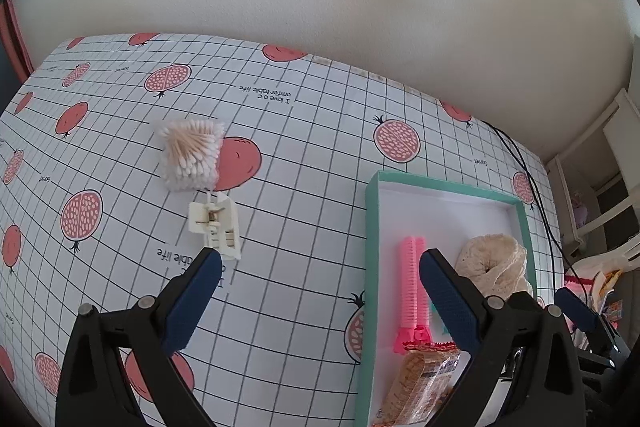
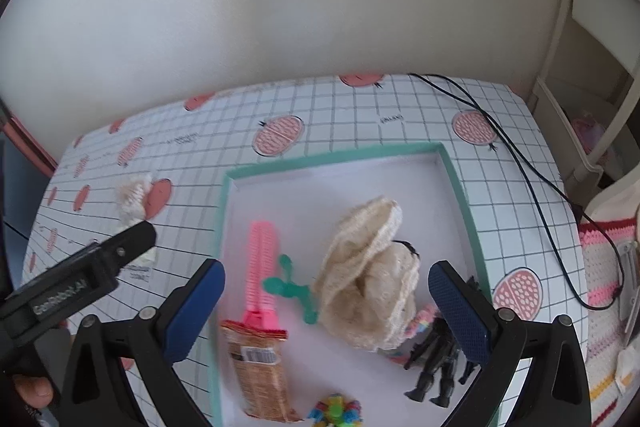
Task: Organize objects
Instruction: 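Move both tools back toward the cotton swab bag and cream hair clip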
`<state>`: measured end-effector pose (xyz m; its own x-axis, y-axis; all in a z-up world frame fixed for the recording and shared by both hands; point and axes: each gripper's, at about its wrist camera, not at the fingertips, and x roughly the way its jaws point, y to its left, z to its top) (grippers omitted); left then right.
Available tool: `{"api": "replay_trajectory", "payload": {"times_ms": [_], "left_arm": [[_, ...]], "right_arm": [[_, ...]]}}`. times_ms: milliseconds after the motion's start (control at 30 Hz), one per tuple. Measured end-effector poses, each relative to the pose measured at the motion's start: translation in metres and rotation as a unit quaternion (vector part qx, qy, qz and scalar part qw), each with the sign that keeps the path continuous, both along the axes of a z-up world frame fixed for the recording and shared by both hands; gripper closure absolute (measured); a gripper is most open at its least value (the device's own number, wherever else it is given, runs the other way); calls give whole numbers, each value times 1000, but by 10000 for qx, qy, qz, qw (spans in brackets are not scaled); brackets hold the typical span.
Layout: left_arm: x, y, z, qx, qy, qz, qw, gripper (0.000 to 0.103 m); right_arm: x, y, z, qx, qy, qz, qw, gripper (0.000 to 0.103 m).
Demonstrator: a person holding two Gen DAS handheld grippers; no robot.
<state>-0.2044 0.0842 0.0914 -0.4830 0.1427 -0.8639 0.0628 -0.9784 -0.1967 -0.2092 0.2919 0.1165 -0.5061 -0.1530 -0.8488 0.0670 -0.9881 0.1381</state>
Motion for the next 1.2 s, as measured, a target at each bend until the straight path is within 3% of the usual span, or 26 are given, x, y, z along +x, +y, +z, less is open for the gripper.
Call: {"api": "replay_trajectory", "payload": {"times_ms": [467,767,1200], "left_arm": [[-5,-90,-6,426,-137,929,9947,4],[-8,-129,-15,633,-163,1282,9896,4],[-13,-163,-28,816,-74,1337,9876,4]], "right_arm": [[-8,-59,2,-273,138,434,9986,0],[-7,-94,-4,-382,221,637,9970,0],[-11,-153,-26,-516,205,1051,9929,0]]}}
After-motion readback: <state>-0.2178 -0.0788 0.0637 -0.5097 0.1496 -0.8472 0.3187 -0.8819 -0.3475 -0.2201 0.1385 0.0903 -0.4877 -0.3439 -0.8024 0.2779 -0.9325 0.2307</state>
